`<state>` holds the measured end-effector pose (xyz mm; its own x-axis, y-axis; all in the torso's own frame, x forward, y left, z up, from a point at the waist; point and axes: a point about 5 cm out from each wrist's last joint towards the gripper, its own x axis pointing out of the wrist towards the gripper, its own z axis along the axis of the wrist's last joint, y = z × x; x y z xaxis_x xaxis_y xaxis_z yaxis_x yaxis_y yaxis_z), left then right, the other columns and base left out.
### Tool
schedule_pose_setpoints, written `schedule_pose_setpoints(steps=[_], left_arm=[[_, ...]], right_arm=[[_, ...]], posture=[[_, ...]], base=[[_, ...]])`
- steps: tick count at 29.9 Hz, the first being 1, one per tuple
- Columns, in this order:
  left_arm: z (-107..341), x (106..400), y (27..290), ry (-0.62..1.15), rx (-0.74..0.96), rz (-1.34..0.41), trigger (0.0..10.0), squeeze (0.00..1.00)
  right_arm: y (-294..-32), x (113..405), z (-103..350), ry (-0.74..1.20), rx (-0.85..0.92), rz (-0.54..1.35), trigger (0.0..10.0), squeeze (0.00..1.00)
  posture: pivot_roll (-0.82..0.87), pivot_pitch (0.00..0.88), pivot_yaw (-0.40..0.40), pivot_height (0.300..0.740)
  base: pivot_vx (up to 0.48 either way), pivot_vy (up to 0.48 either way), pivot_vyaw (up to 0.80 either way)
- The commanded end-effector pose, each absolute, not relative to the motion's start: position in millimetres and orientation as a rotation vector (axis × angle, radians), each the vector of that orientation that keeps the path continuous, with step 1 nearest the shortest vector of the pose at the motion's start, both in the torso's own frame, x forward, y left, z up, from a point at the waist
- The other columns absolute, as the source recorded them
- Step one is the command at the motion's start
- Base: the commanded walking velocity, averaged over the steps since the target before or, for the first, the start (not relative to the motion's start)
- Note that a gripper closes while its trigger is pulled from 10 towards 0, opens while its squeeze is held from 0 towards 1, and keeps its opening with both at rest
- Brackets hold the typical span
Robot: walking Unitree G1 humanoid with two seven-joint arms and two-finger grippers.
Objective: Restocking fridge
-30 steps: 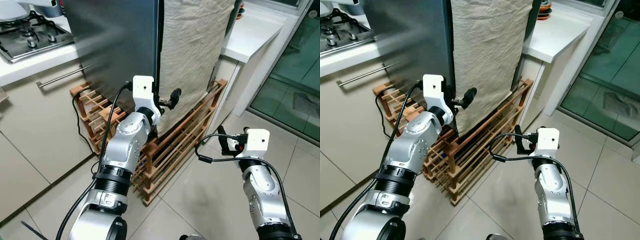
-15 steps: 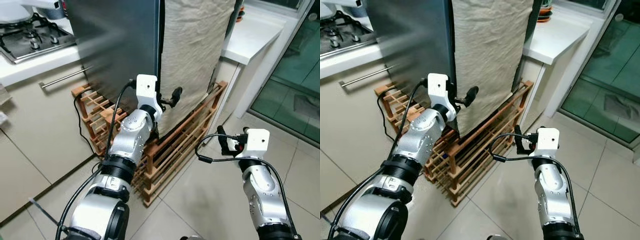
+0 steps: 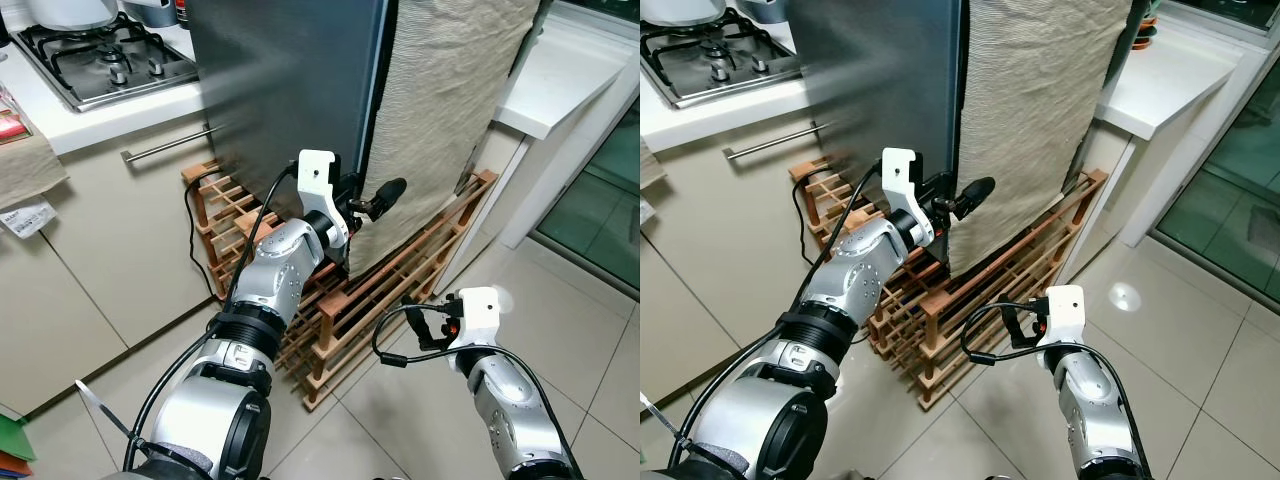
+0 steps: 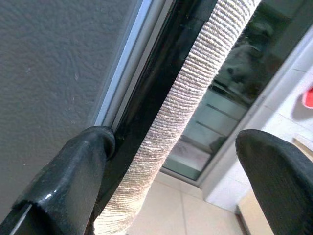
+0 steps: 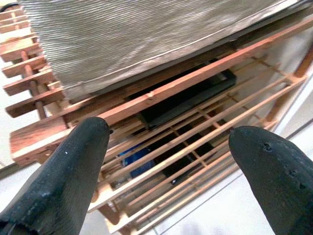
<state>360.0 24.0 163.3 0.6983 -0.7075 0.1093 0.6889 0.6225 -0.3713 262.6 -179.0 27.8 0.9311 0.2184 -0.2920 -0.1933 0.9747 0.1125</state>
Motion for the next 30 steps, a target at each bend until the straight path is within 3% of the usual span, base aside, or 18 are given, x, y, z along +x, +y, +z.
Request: schedule_pose_setpoints(steps=[1, 9, 15, 23, 30], left_arm=[[192.1, 339.7, -32.9, -0.013, -0.458, -1.056, 10.0, 0.00], [192.7, 334.9, -43.2, -0.010, -0.452, -1.099, 10.0, 0.00], [178.1, 353.2, -21.6, 0.004, -0.321, -0.834, 10.0, 0.00], [172.9, 351.6, -28.0, 0.000, -0.173, -0.766, 10.0, 0.00], [171.4, 334.9, -50.5, 0.044, -0.333, -0.943, 10.0, 0.00]], right_arm=[[-179.6, 265.6, 29.8, 0.317, 0.084, 0.226, 10.0, 0.00], [-176.0, 268.9, 30.4, 0.320, 0.090, 0.259, 10.0, 0.00], [-177.2, 272.4, 36.9, 0.273, 0.072, 0.228, 10.0, 0.00], [-167.3, 280.9, 47.9, 0.217, 0.042, 0.250, 10.0, 0.00], [-159.7, 288.7, 51.5, 0.211, 0.049, 0.283, 10.0, 0.00]], posture=[[-0.11, 0.000, -0.020, 0.735], [-0.11, 0.000, -0.021, 0.735], [-0.11, 0.000, -0.012, 0.735], [-0.10, 0.000, -0.009, 0.735], [-0.11, 0.000, -0.003, 0.735]], base=[[0.000, 0.000, 0.00], [0.000, 0.000, 0.00], [0.000, 0.000, 0.00], [0.000, 0.000, 0.00], [0.000, 0.000, 0.00]])
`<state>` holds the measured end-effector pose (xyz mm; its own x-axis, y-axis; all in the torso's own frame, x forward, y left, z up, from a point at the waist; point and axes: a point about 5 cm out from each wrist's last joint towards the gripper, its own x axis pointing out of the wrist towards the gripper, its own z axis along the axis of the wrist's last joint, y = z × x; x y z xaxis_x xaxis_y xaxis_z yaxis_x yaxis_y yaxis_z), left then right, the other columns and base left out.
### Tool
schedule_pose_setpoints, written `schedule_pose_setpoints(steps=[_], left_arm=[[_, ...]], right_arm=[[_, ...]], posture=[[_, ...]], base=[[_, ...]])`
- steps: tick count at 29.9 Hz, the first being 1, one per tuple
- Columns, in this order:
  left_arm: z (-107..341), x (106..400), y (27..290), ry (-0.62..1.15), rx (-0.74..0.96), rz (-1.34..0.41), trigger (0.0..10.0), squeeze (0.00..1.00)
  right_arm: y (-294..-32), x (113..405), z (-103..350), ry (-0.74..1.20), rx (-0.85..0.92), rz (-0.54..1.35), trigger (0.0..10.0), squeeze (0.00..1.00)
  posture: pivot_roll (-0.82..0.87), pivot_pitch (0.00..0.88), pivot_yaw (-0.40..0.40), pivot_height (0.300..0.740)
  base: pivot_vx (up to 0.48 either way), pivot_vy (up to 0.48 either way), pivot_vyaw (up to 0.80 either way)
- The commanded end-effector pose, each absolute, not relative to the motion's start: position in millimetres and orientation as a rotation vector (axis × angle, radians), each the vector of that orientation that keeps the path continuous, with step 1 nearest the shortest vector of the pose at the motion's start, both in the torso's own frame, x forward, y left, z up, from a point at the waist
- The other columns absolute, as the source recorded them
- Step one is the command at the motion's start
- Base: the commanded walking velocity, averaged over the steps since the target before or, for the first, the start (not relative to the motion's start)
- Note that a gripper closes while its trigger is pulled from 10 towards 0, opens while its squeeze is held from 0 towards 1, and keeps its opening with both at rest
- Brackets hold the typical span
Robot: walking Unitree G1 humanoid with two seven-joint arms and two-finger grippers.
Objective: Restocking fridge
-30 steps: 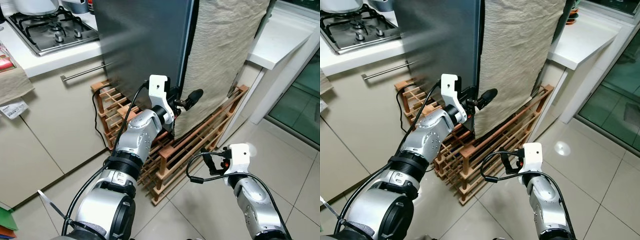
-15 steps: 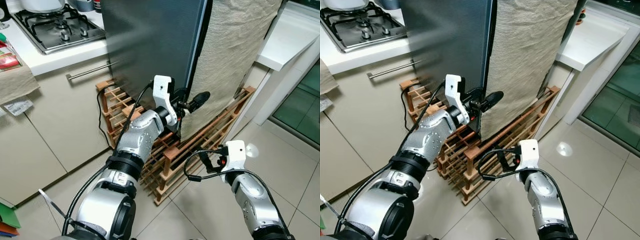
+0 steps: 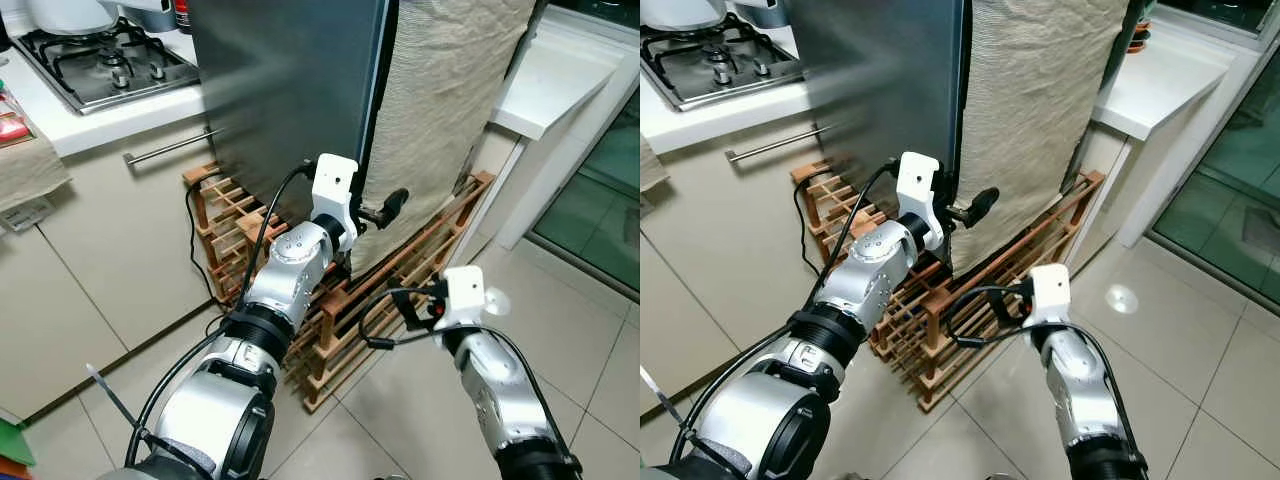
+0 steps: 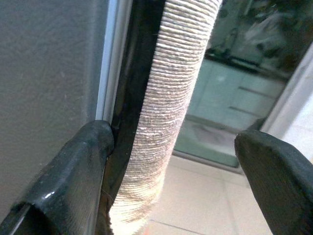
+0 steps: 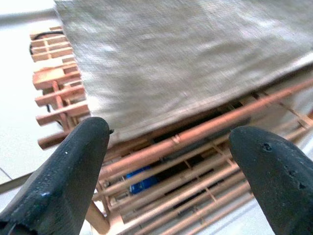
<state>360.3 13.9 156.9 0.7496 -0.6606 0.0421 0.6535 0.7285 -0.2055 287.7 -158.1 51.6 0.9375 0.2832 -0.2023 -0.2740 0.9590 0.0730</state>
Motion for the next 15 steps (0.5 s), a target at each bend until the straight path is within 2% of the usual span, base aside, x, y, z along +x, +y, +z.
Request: schedule_pose_setpoints(steps=[1, 6, 15], left_arm=[[173.1, 332.2, -53.3, 0.047, -0.371, -0.980, 10.0, 0.00], [193.7, 320.0, -63.3, 0.001, -0.523, -1.159, 10.0, 0.00], [214.5, 312.0, -68.2, -0.024, -0.683, -1.298, 10.0, 0.00]], right_arm=[[-159.4, 288.9, 51.6, 0.211, 0.050, 0.288, 10.0, 0.00], [-158.3, 286.6, 48.4, 0.235, 0.057, 0.315, 10.0, 0.00], [-156.4, 283.9, 44.3, 0.255, 0.060, 0.324, 10.0, 0.00]], posture=[[-0.11, 0.000, -0.003, 0.735], [-0.11, 0.000, -0.003, 0.735], [-0.11, 0.000, -0.005, 0.735]], base=[[0.000, 0.000, 0.00], [0.000, 0.000, 0.00], [0.000, 0.000, 0.00]])
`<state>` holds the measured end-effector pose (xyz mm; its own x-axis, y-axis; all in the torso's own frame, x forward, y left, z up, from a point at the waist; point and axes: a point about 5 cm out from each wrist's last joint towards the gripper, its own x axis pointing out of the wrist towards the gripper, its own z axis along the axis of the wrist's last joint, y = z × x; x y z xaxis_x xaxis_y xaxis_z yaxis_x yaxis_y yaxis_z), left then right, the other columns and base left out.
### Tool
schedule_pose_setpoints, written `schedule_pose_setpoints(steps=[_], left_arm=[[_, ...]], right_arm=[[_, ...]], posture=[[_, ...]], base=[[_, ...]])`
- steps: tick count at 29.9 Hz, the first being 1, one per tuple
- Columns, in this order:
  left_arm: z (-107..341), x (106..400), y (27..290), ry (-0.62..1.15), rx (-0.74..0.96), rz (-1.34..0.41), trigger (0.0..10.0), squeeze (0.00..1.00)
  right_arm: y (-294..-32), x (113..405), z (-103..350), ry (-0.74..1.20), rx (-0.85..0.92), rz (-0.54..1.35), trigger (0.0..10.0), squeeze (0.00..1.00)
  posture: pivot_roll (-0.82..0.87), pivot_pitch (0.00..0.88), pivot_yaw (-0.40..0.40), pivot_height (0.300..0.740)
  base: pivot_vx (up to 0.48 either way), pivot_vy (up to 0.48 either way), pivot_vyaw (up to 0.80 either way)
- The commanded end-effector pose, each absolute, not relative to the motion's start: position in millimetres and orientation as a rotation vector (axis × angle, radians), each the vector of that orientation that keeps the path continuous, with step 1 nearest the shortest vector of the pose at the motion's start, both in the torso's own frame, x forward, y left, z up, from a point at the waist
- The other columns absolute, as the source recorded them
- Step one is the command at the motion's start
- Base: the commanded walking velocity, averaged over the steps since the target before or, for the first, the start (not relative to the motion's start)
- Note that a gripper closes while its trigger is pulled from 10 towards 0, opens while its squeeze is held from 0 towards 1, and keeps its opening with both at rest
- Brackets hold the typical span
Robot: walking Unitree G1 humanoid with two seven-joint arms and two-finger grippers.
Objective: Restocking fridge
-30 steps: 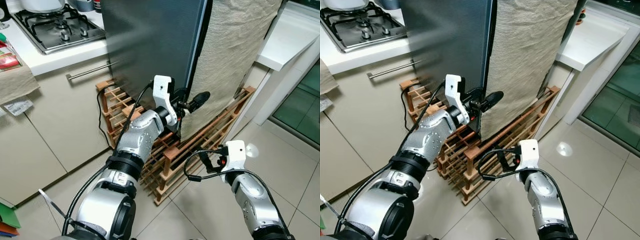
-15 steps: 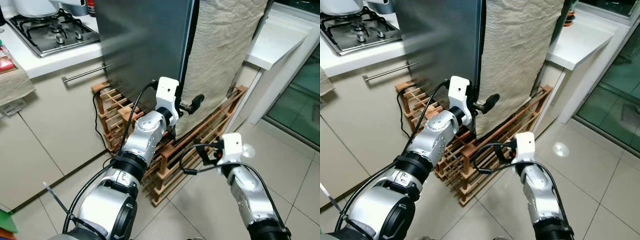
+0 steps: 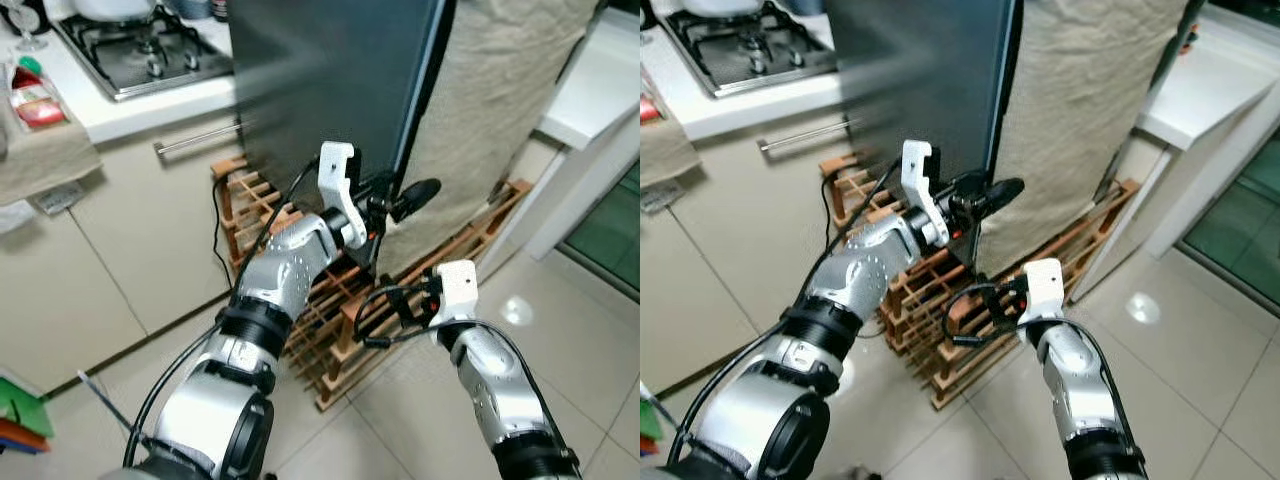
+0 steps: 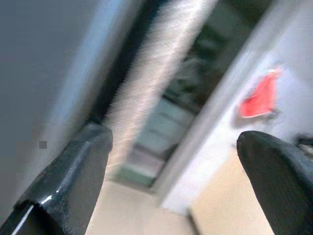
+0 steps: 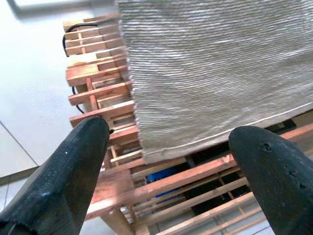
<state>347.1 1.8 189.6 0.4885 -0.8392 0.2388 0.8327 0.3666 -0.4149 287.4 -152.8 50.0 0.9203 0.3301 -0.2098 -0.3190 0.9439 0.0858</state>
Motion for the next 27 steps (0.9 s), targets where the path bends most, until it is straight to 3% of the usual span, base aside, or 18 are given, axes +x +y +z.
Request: schedule_pose_setpoints(steps=[1, 8, 11, 13, 16, 20, 24, 27], left_arm=[[214.7, 311.6, -68.3, -0.020, -0.692, -1.303, 10.0, 0.00], [214.6, 309.0, -67.0, -0.008, -0.681, -1.319, 10.0, 0.00], [212.4, 310.9, -64.5, -0.020, -0.608, -1.284, 10.0, 0.00], [210.2, 314.9, -59.7, -0.061, -0.472, -1.216, 10.0, 0.00], [213.0, 321.8, -40.3, -0.175, -0.266, -1.062, 10.0, 0.00], [221.6, 322.1, -16.1, -0.244, -0.223, -0.989, 10.0, 0.00], [232.7, 313.2, 37.9, -0.333, -0.217, -0.836, 10.0, 0.00], [225.6, 304.0, 53.5, -0.321, -0.196, -0.761, 10.0, 0.00]], right_arm=[[-155.8, 284.0, 44.0, 0.256, 0.062, 0.327, 10.0, 0.00], [-152.7, 283.8, 42.1, 0.266, 0.063, 0.342, 10.0, 0.00], [-152.7, 284.9, 43.4, 0.256, 0.061, 0.332, 10.0, 0.00], [-155.5, 287.2, 48.1, 0.223, 0.058, 0.299, 10.0, 0.00], [-164.8, 292.6, 61.4, 0.148, 0.056, 0.219, 10.0, 0.00], [-172.0, 293.0, 75.7, 0.075, 0.059, 0.165, 10.0, 0.00], [-179.2, 286.9, 93.2, -0.014, 0.036, 0.118, 10.0, 0.00], [-178.9, 286.4, 89.3, -0.002, 0.030, 0.111, 10.0, 0.00]], posture=[[-0.11, 0.000, -0.002, 0.735], [-0.11, 0.000, -0.002, 0.735], [-0.11, 0.000, -0.002, 0.735], [-0.11, 0.000, 0.000, 0.735], [-0.11, 0.000, 0.005, 0.735], [-0.10, 0.000, 0.007, 0.735], [-0.08, 0.000, 0.007, 0.735], [-0.07, 0.000, 0.004, 0.735]], base=[[0.000, 0.000, 0.00], [0.000, 0.000, 0.00], [0.000, 0.000, 0.00], [0.000, 0.000, 0.00], [0.000, 0.000, 0.00], [0.000, 0.000, 0.00], [0.000, 0.000, 0.00], [0.000, 0.000, -0.17]])
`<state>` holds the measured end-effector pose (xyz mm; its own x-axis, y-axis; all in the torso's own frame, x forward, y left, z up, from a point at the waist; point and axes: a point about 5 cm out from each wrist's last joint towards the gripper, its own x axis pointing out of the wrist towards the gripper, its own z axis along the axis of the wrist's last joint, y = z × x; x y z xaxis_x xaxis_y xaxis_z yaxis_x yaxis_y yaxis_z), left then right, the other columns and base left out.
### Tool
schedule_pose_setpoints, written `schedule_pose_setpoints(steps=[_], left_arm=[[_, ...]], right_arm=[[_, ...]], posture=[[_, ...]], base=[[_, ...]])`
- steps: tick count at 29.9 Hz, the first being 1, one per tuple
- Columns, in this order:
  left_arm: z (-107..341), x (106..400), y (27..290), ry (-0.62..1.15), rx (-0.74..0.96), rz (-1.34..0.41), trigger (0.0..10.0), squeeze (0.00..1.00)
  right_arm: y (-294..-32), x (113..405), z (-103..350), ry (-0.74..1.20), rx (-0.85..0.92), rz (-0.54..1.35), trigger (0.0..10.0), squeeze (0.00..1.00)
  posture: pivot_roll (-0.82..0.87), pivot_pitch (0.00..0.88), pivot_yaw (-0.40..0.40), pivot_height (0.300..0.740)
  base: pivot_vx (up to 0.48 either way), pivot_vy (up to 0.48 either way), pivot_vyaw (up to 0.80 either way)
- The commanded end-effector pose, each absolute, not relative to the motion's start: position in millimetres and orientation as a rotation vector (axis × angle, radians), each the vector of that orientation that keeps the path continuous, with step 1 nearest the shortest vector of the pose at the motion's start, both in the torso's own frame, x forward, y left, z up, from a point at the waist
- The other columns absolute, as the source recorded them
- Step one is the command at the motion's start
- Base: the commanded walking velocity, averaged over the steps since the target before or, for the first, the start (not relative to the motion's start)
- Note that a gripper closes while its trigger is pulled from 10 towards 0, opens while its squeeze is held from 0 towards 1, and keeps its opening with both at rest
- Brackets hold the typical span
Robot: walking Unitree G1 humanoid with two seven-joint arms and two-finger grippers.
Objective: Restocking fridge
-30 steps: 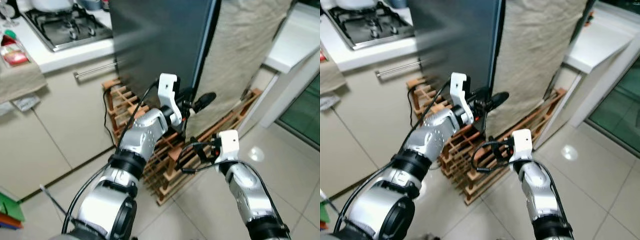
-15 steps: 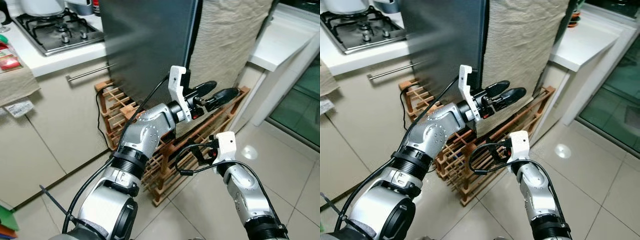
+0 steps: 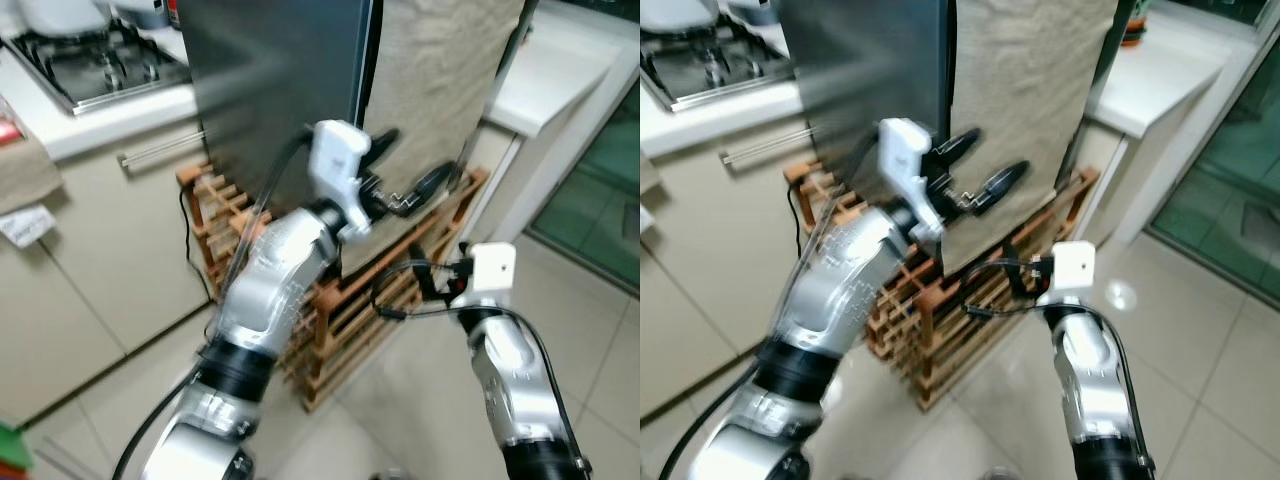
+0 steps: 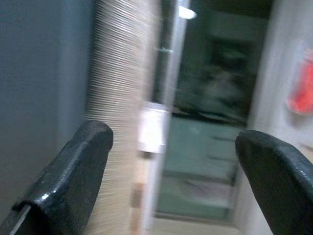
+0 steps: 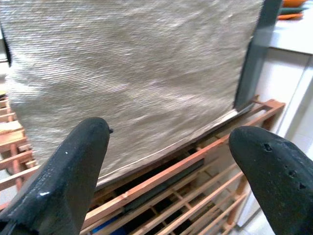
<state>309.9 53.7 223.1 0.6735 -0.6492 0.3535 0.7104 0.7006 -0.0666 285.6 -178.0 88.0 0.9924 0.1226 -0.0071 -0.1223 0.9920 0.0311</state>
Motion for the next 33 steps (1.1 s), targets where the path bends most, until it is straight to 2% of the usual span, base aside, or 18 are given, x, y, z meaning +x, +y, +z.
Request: schedule_pose_setpoints(steps=[1, 7, 9, 12, 14, 17, 23, 31, 33], left_arm=[[225.6, 304.0, 53.5, -0.321, -0.196, -0.761, 10.0, 0.00], [191.3, 311.5, 89.5, -0.217, -0.122, -0.499, 10.0, 0.00], [178.5, 314.0, 102.0, -0.160, -0.143, -0.411, 10.0, 0.00], [165.7, 314.4, 111.0, -0.113, -0.101, -0.334, 10.0, 0.00], [143.2, 317.6, 127.5, -0.027, -0.047, -0.180, 10.0, 0.00], [130.8, 319.0, 138.5, 0.013, -0.020, -0.095, 10.0, 0.00], [120.4, 319.8, 151.6, 0.041, -0.013, -0.020, 10.0, 0.00], [127.6, 322.0, 142.5, -0.003, -0.011, -0.070, 10.0, 0.00], [129.3, 324.0, 137.4, -0.007, 0.001, -0.083, 10.0, 0.00]], right_arm=[[-178.9, 286.4, 89.3, -0.002, 0.030, 0.111, 10.0, 0.00], [-176.2, 288.3, 83.7, 0.026, 0.026, 0.113, 10.0, 0.00], [-176.9, 288.5, 82.8, 0.030, 0.026, 0.109, 10.0, 0.00], [-178.7, 288.7, 81.9, 0.033, 0.026, 0.098, 10.0, 0.00], [-182.0, 289.5, 81.7, 0.028, 0.020, 0.075, 10.0, 0.00], [-186.2, 291.2, 83.9, 0.010, 0.022, 0.040, 10.0, 0.00], [-188.3, 294.5, 89.1, -0.007, -0.002, 0.040, 10.0, 0.00], [-188.5, 295.7, 89.5, -0.014, -0.007, 0.047, 10.0, 0.00], [-187.2, 296.2, 89.0, -0.010, -0.010, 0.051, 10.0, 0.00]], posture=[[-0.07, 0.000, 0.004, 0.735], [-0.05, 0.000, -0.003, 0.735], [-0.04, 0.000, -0.006, 0.735], [-0.04, 0.000, -0.006, 0.735], [-0.04, 0.000, -0.008, 0.735], [-0.05, 0.000, -0.008, 0.735], [-0.06, 0.000, -0.011, 0.735], [-0.05, 0.000, -0.017, 0.735], [-0.05, 0.000, -0.017, 0.735]], base=[[0.000, 0.000, -0.52], [0.000, 0.000, -0.71], [0.000, 0.000, -0.70], [0.000, 0.000, -0.70], [0.000, 0.000, -0.70], [0.000, 0.000, -0.69], [0.000, 0.000, -0.11], [0.000, 0.450, 0.00], [0.000, 0.000, 0.00]])
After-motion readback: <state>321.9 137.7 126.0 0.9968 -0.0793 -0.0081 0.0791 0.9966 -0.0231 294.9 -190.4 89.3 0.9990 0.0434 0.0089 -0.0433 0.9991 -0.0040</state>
